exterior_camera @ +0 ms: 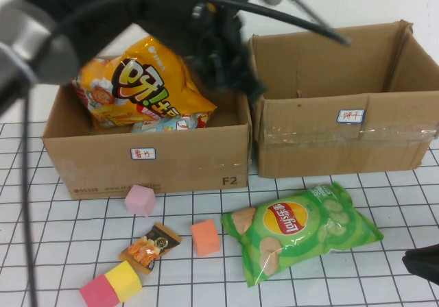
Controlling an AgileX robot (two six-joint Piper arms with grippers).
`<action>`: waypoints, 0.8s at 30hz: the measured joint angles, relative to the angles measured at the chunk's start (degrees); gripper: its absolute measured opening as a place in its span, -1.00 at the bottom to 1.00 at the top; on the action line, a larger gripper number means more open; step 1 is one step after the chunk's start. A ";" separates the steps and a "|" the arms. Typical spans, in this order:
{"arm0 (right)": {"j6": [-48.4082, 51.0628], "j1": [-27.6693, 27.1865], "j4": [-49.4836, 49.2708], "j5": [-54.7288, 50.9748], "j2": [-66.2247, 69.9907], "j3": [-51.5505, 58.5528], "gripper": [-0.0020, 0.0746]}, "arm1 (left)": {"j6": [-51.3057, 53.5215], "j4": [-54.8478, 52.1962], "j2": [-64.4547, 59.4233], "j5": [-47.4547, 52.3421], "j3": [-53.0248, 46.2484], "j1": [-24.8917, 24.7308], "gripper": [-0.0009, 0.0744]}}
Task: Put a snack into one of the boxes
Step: Place the biscuit in the biscuit box, then pick up the biscuit
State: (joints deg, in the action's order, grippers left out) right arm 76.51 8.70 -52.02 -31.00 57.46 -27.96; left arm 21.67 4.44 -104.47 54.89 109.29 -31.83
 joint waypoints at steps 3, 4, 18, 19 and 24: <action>0.00 0.00 0.00 0.00 0.04 0.00 -0.95 | -1.78 -4.91 1.85 12.08 0.00 0.00 -0.94; 0.00 0.00 0.00 0.00 0.13 0.00 -0.95 | -3.17 -6.10 2.22 13.68 -0.55 0.00 -0.95; 1.19 0.00 -0.12 -4.10 0.27 0.00 -0.95 | -16.14 -6.55 2.70 8.56 -28.78 0.00 -0.94; 1.27 0.00 -0.12 -4.20 0.27 0.00 -0.95 | -17.38 -7.00 2.70 7.73 -29.99 0.00 -0.92; 1.27 0.00 -0.12 -4.59 0.27 0.00 -0.95 | -25.13 -12.81 2.70 2.50 -36.47 0.00 -0.62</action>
State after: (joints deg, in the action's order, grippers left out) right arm 77.79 8.70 -52.15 -35.58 57.73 -27.96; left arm -3.46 -8.37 -101.77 57.40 72.83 -31.83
